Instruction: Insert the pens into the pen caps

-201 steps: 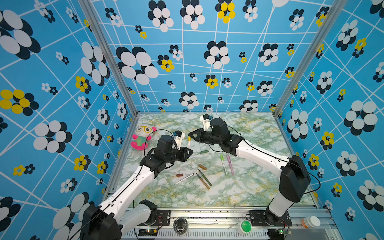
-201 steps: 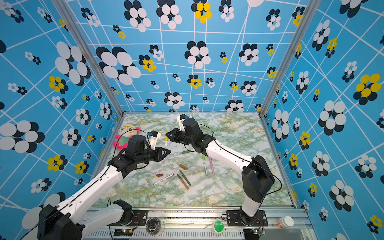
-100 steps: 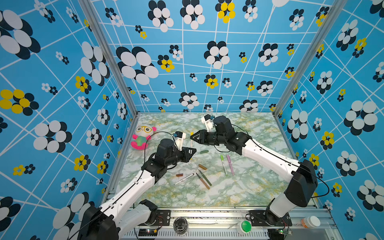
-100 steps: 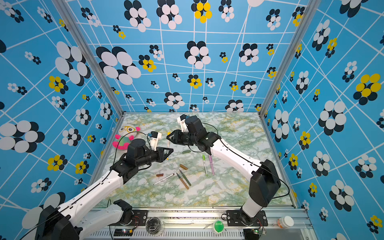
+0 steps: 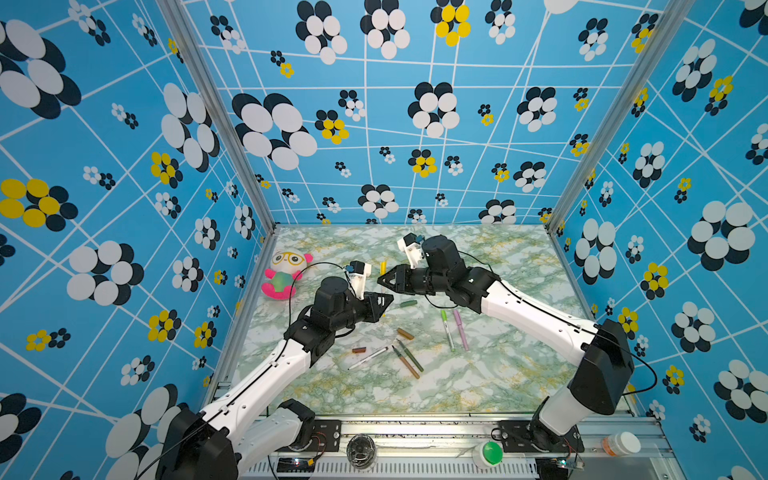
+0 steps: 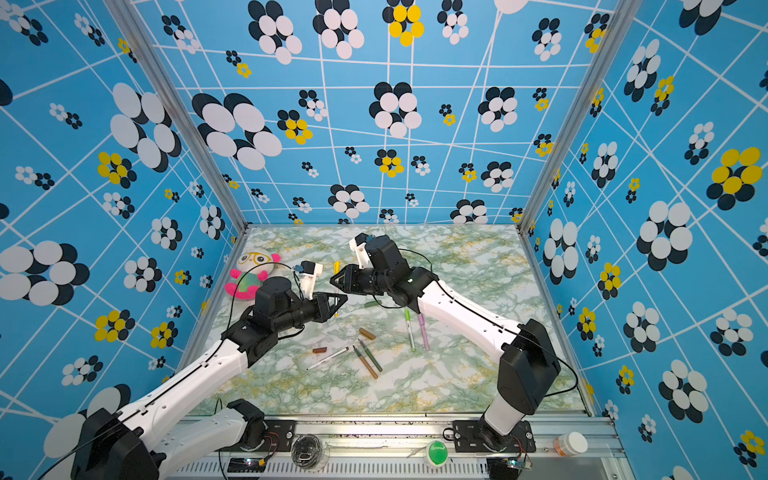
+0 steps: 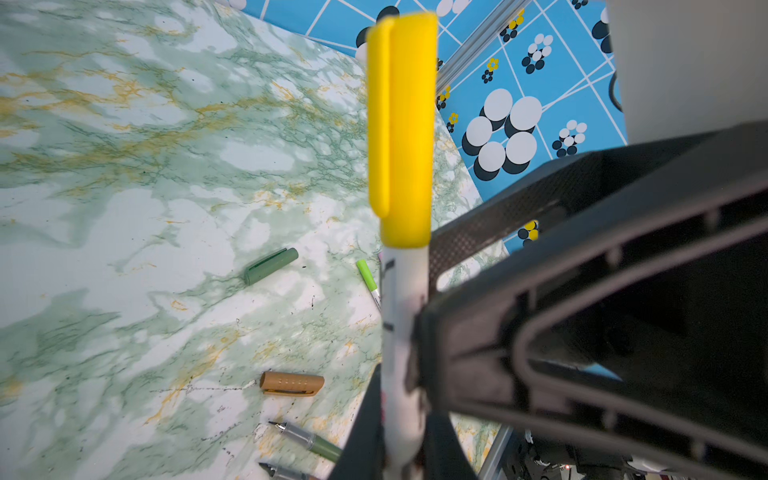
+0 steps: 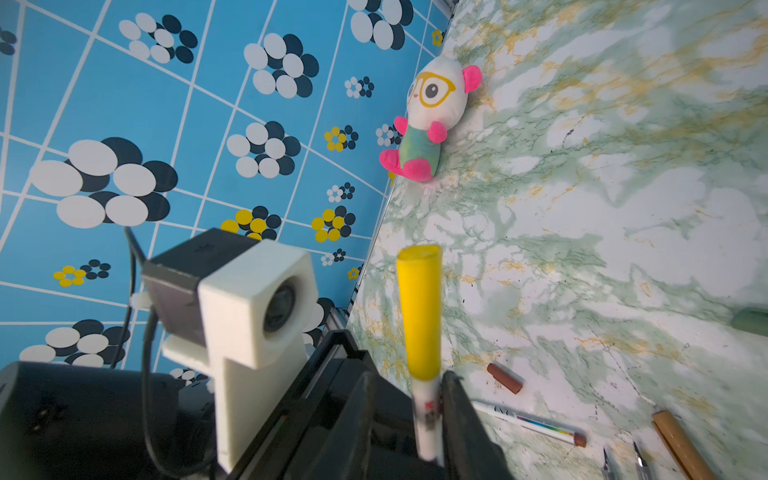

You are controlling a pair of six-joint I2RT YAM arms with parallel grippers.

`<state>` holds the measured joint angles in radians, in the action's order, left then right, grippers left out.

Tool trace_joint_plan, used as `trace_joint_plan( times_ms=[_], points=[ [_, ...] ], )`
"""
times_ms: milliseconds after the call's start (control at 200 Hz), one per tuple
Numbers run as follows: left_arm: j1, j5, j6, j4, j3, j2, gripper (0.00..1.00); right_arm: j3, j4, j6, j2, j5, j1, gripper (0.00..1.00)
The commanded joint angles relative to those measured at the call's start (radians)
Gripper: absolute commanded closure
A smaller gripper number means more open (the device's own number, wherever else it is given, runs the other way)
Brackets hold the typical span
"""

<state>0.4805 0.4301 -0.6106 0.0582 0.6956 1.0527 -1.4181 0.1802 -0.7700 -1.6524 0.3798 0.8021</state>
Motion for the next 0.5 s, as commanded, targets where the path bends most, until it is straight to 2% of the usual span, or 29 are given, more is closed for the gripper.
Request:
trace_joint_plan(
  times_ms=[0, 85, 350, 495],
  points=[
    [0.01, -0.012, -0.003, 0.031, 0.012, 0.003, 1.0, 0.008, 0.011, 0.018, -0.019, 0.01, 0.017, 0.71],
    [0.01, -0.011, -0.006, 0.034, 0.015, 0.004, 1.0, 0.01, 0.012, 0.016, -0.023, 0.01, 0.019, 0.74],
    [0.014, -0.027, -0.014, 0.047, 0.008, 0.006, 1.0, 0.008, 0.012, 0.014, -0.017, -0.01, 0.027, 0.98],
    [0.016, -0.018, -0.016, 0.059, 0.0, 0.007, 1.0, 0.001, 0.024, 0.018, 0.002, -0.051, 0.026, 1.0]
  ],
)
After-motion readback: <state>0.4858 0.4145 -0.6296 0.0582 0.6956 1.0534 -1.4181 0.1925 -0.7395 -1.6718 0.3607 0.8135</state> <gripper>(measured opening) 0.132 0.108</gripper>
